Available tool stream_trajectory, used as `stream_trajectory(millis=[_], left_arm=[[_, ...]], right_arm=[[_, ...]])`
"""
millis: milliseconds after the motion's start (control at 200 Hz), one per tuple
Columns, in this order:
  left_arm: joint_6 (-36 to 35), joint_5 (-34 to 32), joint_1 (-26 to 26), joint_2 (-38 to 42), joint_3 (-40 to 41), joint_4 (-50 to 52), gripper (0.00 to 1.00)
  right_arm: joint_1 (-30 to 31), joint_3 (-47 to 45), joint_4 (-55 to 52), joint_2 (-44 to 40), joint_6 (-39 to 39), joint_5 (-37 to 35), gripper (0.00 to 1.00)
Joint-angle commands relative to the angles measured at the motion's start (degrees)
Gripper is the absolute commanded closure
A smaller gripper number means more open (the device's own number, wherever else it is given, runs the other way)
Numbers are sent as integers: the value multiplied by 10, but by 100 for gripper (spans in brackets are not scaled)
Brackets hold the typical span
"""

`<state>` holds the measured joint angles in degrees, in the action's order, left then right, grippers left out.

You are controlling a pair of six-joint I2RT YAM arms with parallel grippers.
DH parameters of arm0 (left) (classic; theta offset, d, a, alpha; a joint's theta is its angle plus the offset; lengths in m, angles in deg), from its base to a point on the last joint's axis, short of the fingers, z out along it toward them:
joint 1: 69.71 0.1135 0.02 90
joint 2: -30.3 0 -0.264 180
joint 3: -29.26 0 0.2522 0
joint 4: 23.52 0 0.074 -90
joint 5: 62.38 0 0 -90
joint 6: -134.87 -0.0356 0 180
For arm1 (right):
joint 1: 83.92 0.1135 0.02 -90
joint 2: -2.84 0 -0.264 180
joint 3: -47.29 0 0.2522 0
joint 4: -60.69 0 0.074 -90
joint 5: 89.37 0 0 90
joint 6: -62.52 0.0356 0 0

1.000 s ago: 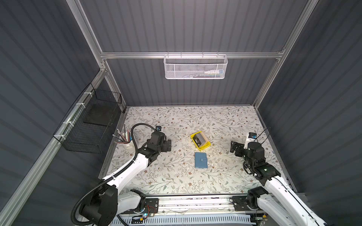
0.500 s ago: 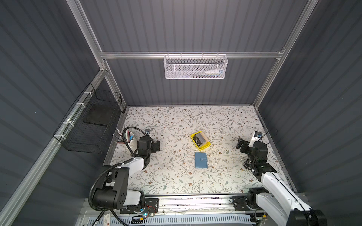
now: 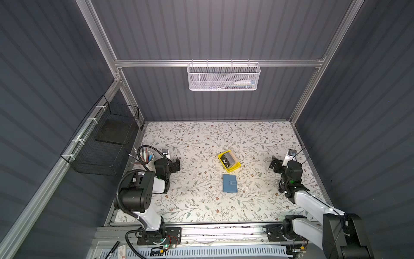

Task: Insert credit cards into a card holder
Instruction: Reset both arms

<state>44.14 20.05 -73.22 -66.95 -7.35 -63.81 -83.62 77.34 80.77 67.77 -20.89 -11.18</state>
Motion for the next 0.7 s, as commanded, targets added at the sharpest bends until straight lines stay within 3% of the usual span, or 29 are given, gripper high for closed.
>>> stream_trajectory(millis=[0, 335, 525, 695], left_arm=[[-12, 23, 6, -5, -40, 28, 0], [-7, 13, 5, -11, -46, 28, 0], [-7, 14, 5, -11, -47, 28, 0], [-7, 13, 5, -11, -47, 28, 0]], right_arm=[[-5, 3, 58, 25, -14, -2, 1], [-17, -2, 186, 93, -25, 27, 1], [-31, -23, 331, 199, -30, 78, 1], [-53, 8, 249, 185, -7, 101, 1]])
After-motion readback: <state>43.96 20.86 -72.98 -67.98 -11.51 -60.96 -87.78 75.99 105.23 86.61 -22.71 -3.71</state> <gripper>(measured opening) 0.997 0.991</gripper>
